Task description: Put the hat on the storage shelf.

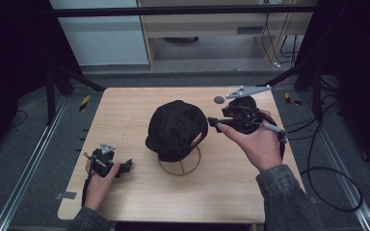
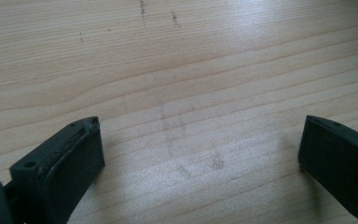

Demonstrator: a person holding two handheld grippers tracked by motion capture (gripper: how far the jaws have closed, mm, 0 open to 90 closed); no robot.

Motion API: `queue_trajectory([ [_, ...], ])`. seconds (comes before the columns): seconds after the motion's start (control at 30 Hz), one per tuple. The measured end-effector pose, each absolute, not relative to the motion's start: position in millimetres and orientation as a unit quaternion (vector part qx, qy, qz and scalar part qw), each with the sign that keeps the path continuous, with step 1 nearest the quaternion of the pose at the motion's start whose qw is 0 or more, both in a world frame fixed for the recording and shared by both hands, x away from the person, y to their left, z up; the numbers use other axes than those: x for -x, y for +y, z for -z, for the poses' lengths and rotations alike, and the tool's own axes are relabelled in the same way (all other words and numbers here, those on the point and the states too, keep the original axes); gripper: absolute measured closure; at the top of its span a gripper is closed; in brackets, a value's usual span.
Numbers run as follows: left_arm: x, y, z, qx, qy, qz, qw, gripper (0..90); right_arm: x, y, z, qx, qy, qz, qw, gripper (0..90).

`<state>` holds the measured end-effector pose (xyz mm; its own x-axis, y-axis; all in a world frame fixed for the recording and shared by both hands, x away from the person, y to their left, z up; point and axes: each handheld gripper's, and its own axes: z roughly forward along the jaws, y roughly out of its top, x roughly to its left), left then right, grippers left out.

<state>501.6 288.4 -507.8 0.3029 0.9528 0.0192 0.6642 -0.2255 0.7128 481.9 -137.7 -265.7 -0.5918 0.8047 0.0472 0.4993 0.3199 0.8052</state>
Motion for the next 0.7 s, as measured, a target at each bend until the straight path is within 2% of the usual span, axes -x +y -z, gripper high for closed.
queue_trajectory([
  [0.13, -501, 288, 508, -0.747, 0.541, -0.235, 0.307, 0.0, -481, -142, 267, -0.416, 0.789, -0.412, 0.187, 37.0],
  [0.53, -501, 289, 508, -0.747, 0.540, -0.235, 0.307, 0.0, -479, -163, 268, -0.434, 0.770, -0.417, 0.210, 11.0],
  [0.7, -501, 288, 508, -0.747, 0.541, -0.234, 0.308, 0.0, -478, -175, 275, -0.434, 0.771, -0.413, 0.215, 7.4],
])
